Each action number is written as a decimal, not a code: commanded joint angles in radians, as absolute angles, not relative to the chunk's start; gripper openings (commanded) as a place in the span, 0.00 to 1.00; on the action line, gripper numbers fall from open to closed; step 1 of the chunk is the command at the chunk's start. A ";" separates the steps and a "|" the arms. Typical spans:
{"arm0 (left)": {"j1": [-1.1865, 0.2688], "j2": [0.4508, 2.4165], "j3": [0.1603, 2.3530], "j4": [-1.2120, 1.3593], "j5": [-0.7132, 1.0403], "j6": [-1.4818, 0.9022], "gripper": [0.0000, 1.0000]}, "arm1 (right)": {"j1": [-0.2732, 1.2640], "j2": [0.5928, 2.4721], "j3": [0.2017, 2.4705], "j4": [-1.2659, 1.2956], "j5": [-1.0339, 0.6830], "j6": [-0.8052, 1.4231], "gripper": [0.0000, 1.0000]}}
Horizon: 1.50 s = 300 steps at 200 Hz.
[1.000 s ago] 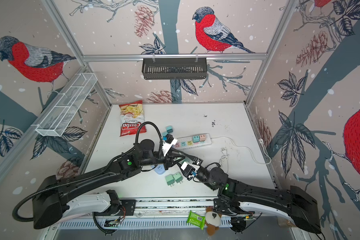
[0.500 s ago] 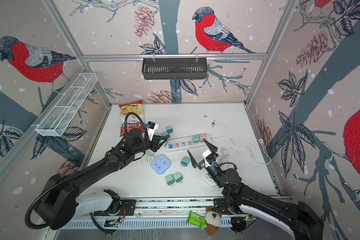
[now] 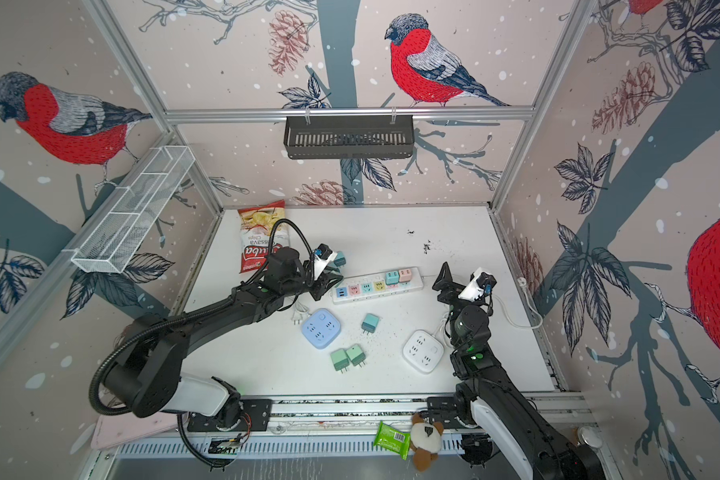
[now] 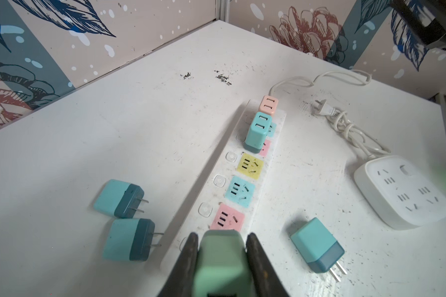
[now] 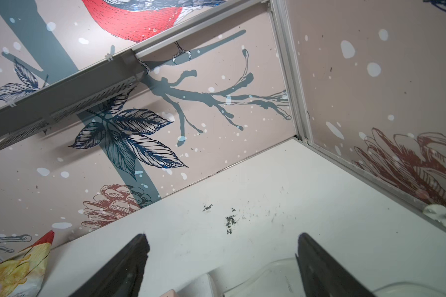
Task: Insert the plug
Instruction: 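Carry the light-green adapter to the power strip with left while right draws back, then lower and press the light-green adapter into the socket beside the teal adapter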
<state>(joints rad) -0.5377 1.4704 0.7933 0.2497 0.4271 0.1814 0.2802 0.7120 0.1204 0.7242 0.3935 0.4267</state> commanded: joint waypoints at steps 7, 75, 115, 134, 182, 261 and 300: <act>-0.597 1.508 0.839 0.202 0.365 0.334 0.00 | 0.264 0.742 0.100 0.745 0.503 0.501 0.91; -0.646 1.642 0.991 0.085 0.447 0.398 0.00 | 0.218 0.850 0.070 0.841 0.511 0.515 0.92; -0.646 1.711 1.064 0.042 0.391 0.442 0.00 | 0.213 0.869 0.078 0.841 0.493 0.516 0.92; -0.646 1.748 1.090 0.026 0.375 0.463 0.00 | 0.211 0.851 0.063 0.857 0.494 0.518 0.93; -0.645 1.843 1.215 -0.068 0.421 0.544 0.00 | 0.204 0.873 0.072 0.859 0.469 0.519 0.93; -0.698 1.970 1.449 -0.251 0.414 0.575 0.00 | 0.196 0.875 0.072 0.857 0.464 0.525 0.94; -0.751 2.056 1.558 -0.324 0.305 0.549 0.00 | 0.193 0.875 0.067 0.865 0.465 0.532 0.94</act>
<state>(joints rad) -0.7269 2.0258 1.5154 -0.2481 0.3683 0.5522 0.1955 0.8711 0.0643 0.8394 0.4706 0.5240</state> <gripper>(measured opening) 0.288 0.945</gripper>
